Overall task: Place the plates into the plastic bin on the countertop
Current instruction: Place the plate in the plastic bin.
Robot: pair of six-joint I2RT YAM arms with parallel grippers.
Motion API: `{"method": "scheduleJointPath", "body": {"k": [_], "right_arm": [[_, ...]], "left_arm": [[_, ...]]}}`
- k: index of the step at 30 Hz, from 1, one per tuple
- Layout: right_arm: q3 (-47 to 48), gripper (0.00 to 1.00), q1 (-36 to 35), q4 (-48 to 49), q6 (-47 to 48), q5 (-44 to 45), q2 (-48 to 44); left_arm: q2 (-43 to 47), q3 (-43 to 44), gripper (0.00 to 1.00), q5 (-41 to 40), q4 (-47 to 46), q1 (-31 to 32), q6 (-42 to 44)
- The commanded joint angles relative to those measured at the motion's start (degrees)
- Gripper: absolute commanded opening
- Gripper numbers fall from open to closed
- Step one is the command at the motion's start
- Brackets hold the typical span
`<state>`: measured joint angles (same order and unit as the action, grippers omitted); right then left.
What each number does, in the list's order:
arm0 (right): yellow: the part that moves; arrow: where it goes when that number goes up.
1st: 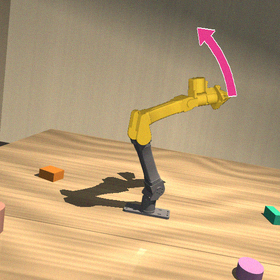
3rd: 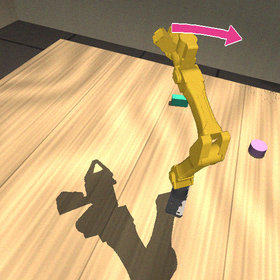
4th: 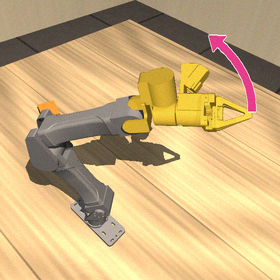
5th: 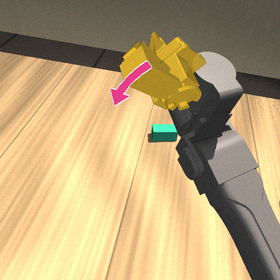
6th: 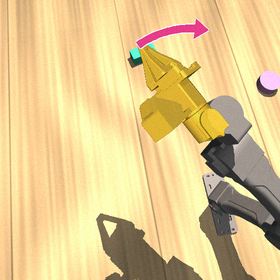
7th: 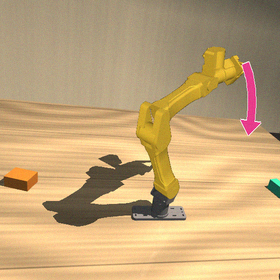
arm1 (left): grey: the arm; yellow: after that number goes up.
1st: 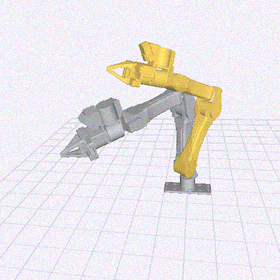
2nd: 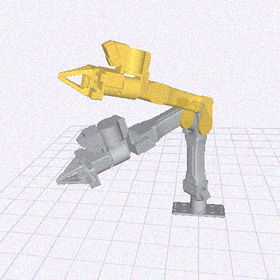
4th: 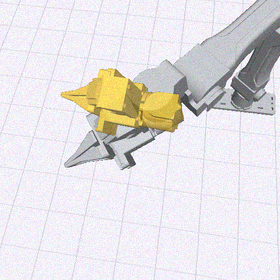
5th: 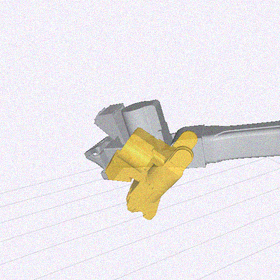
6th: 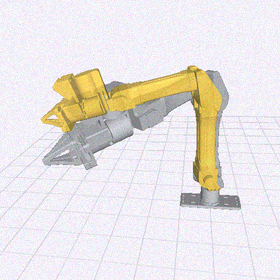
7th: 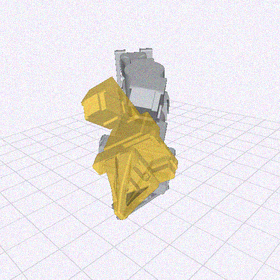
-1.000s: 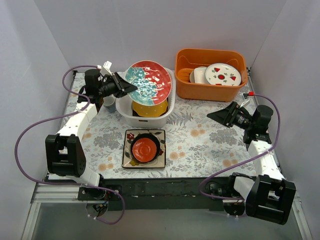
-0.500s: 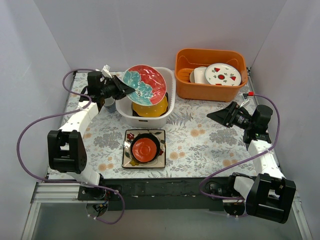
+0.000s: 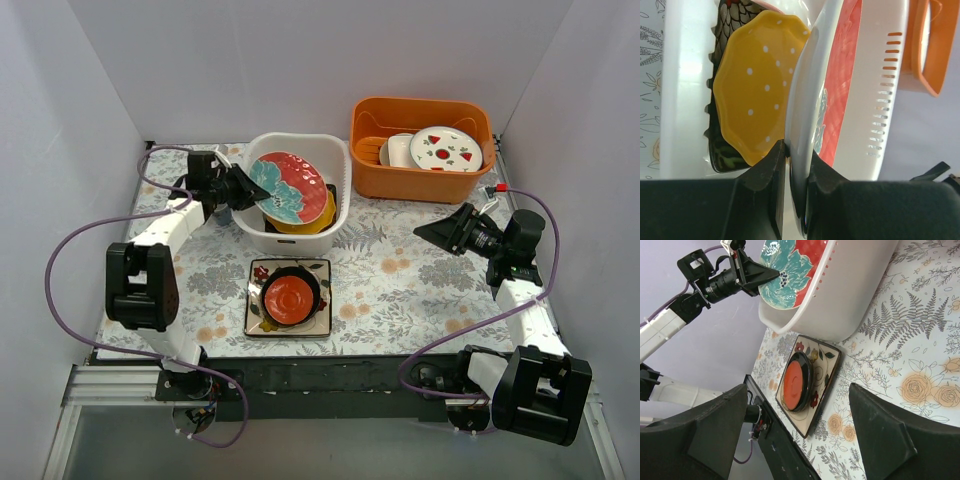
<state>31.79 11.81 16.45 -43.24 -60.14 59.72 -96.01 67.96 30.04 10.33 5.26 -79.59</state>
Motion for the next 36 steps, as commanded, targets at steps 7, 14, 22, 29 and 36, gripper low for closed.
{"method": "scheduleJointPath", "body": {"k": [7, 14, 22, 29, 36], "right_arm": [[0.6, 0.88, 0.0, 0.5, 1.4, 0.0, 0.3], [0.4, 0.88, 0.0, 0.2, 1.7, 0.0, 0.4], [0.3, 0.88, 0.0, 0.1, 1.8, 0.1, 0.4], [0.1, 0.88, 0.0, 0.2, 1.8, -0.1, 0.2], [-0.1, 0.88, 0.0, 0.0, 1.8, -0.1, -0.3]], "left_arm": [[-3.8, 11.3, 0.0, -2.5, 3.4, 6.4, 7.2], [-6.5, 14.9, 0.0, -7.2, 9.0, 8.5, 9.9], [-6.7, 16.4, 0.16, -11.8, 12.4, 8.7, 10.8], [-6.7, 17.5, 0.49, -14.5, 15.6, 8.6, 11.7], [-6.3, 18.4, 0.72, -15.8, 17.7, 8.6, 12.4]]}}
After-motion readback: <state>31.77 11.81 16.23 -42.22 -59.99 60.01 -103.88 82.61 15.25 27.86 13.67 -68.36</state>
